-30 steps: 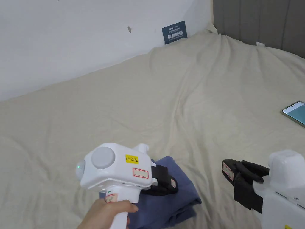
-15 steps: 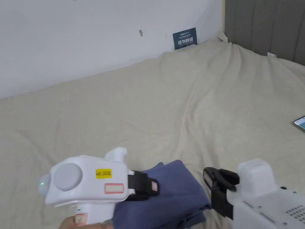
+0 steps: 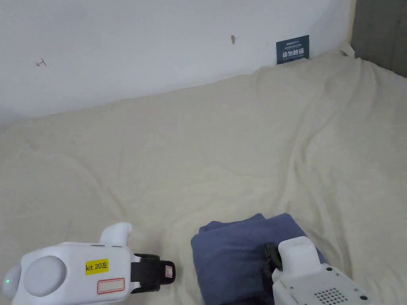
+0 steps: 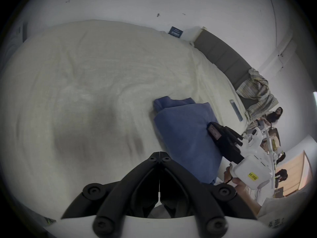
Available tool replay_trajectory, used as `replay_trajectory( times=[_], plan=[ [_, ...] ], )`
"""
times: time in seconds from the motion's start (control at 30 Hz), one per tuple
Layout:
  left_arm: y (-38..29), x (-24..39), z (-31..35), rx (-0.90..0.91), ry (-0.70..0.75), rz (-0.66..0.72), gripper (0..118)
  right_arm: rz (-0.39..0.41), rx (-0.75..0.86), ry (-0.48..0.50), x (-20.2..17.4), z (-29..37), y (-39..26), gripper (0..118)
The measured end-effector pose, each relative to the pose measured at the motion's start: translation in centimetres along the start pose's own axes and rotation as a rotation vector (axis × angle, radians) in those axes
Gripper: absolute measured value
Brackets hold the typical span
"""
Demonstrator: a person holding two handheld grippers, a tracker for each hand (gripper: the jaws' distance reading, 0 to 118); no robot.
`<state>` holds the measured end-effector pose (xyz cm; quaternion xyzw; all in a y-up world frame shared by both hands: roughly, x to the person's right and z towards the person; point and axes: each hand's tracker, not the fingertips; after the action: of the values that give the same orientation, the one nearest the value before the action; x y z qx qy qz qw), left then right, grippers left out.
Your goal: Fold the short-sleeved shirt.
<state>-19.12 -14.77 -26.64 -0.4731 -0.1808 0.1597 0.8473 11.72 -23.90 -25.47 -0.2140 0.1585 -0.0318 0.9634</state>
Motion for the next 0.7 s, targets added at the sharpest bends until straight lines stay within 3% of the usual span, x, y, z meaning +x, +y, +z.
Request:
replay_trajectory(
  times=[0.07, 0.17, 0.33, 0.47, 0.7],
  plan=[
    [0.7, 0.0, -1.0, -0.007, -0.063, 0.005, 2, -0.007, -0.001, 0.003, 0.0, 0.1, 0.1, 0],
    [1.9, 0.3, -2.8, -0.064, -0.079, 0.063, 33, 0.007, 0.003, -0.001, 0.0, 0.2, 0.0, 0],
    [2.4, 0.0, -4.9, -0.098, -0.146, 0.191, 64, -0.048, 0.002, 0.018, 0.6, 0.4, -0.2, 0],
    [2.8, -1.4, -5.7, -0.099, -0.235, 0.319, 68, -0.097, 0.008, 0.042, 1.2, 0.4, -0.2, 0],
    [1.3, -2.5, -7.7, -0.141, -0.279, 0.427, 97, -0.085, 0.009, 0.062, 1.4, 0.4, -0.3, 0]
  ],
)
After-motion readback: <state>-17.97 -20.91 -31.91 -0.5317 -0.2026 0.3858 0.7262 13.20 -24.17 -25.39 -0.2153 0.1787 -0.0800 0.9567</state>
